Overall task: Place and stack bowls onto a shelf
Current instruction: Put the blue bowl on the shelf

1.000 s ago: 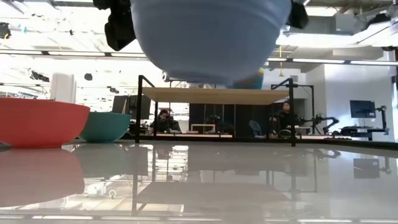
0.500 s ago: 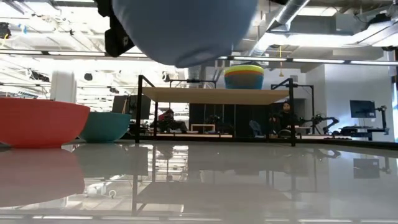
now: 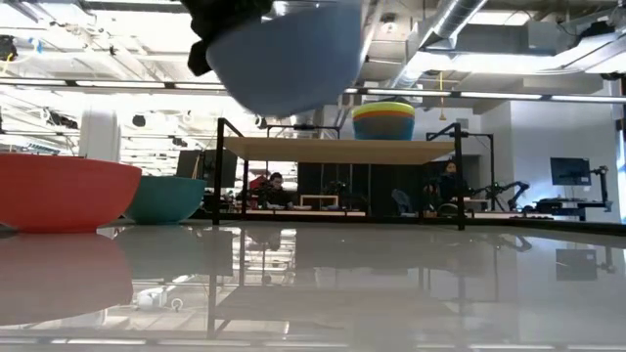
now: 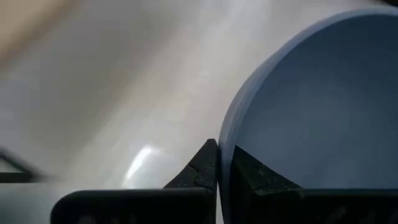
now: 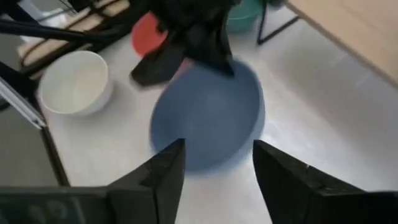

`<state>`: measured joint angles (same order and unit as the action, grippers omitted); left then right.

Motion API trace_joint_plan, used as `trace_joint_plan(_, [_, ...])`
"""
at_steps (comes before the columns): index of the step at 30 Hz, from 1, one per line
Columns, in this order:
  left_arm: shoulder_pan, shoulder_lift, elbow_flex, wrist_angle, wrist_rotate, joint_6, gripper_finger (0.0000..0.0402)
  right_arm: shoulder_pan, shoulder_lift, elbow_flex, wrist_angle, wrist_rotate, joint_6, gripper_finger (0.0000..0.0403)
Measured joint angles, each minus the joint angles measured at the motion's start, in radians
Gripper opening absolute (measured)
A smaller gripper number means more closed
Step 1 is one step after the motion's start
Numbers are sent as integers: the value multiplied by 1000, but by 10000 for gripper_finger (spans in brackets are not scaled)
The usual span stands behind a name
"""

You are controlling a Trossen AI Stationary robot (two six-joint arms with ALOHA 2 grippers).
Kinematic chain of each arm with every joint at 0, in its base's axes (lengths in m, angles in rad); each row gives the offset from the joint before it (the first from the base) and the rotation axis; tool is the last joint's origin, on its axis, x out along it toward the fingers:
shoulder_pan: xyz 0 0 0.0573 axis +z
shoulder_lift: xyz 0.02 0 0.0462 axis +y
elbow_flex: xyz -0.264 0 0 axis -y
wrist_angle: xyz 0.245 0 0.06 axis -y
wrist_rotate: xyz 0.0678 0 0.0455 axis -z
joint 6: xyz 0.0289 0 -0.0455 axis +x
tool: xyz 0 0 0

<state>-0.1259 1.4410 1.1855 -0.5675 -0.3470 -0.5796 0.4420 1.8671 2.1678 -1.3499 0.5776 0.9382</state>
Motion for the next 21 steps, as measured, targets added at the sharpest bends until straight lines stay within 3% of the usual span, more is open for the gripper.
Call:
trace_joint_plan(9, [354,-2,258,-202,28,205,0,3,0,52,-204,0,-5,224])
trace_joint_plan(17, [713,24,269,-196,129,191,0,-2,-47,-93,-230,-26,-15,224])
trace_joint_plan(21, [778,64,268,-167,210,171,0,-18,-124,-218,-225,-34,6,224])
